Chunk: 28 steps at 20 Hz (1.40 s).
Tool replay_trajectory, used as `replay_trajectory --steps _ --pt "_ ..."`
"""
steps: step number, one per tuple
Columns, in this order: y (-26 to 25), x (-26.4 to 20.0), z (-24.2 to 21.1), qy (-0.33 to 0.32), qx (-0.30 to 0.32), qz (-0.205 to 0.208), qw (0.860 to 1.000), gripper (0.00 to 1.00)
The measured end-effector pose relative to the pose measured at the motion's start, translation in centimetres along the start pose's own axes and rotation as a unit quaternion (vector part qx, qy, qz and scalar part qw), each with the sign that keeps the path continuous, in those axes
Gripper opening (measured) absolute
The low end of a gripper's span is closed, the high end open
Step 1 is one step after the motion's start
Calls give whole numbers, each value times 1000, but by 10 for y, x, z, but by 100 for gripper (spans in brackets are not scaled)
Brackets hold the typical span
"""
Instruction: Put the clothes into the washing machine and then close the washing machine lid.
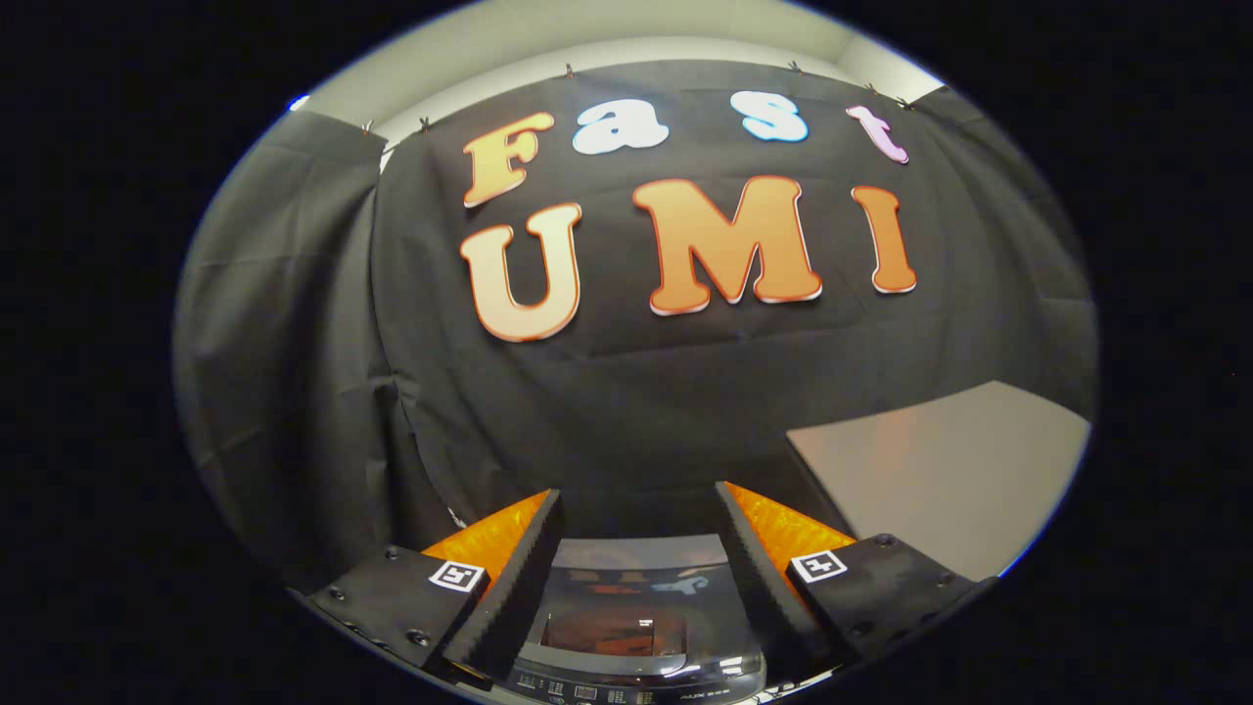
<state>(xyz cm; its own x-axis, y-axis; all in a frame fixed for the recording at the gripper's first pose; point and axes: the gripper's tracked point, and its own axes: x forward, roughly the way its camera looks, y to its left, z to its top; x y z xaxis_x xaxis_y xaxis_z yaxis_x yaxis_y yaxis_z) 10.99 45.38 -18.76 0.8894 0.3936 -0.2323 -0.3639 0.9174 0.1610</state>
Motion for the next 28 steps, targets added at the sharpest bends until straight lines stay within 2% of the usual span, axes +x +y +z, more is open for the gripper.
replay_trajectory --steps 5,13,20,28 --pt "-39 -62 67 -45 3 10 999 98" --pt "-141 -187 124 -91 -7 -16 996 98" --pt "-211 -276 152 -110 -42 -37 992 98" --pt "-276 -338 149 -119 -50 -60 990 98"
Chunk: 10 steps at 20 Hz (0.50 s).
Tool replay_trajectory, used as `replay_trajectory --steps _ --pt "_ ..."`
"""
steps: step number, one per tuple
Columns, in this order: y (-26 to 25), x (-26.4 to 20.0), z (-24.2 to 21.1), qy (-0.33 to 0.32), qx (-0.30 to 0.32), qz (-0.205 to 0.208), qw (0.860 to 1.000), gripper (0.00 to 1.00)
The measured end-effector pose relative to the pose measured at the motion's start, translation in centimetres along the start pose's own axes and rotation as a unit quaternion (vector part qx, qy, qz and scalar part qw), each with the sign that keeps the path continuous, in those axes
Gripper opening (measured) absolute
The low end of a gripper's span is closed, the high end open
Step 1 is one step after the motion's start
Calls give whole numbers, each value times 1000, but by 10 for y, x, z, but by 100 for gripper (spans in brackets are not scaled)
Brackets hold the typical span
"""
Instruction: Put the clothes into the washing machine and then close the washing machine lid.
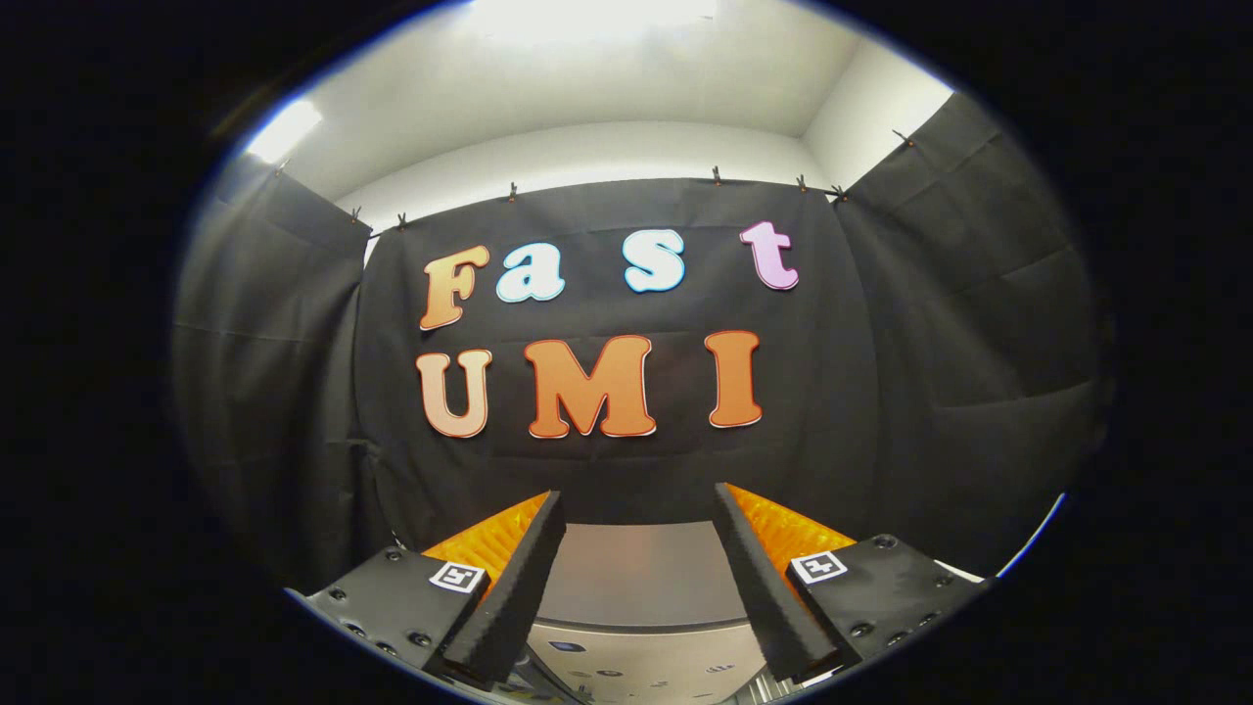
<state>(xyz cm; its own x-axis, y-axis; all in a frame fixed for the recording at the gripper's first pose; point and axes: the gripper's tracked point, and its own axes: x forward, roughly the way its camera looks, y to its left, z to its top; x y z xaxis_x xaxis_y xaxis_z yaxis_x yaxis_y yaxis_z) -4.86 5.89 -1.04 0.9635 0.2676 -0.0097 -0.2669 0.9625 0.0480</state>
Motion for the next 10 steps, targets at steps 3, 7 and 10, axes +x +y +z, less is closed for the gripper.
replay_trajectory --steps 3,7,10 --pt "-22 -10 0 1 -13 -20 1000 98" --pt "-36 -18 -1 -5 -15 -44 999 98" --pt "-32 -17 -3 -4 -10 -43 999 98"
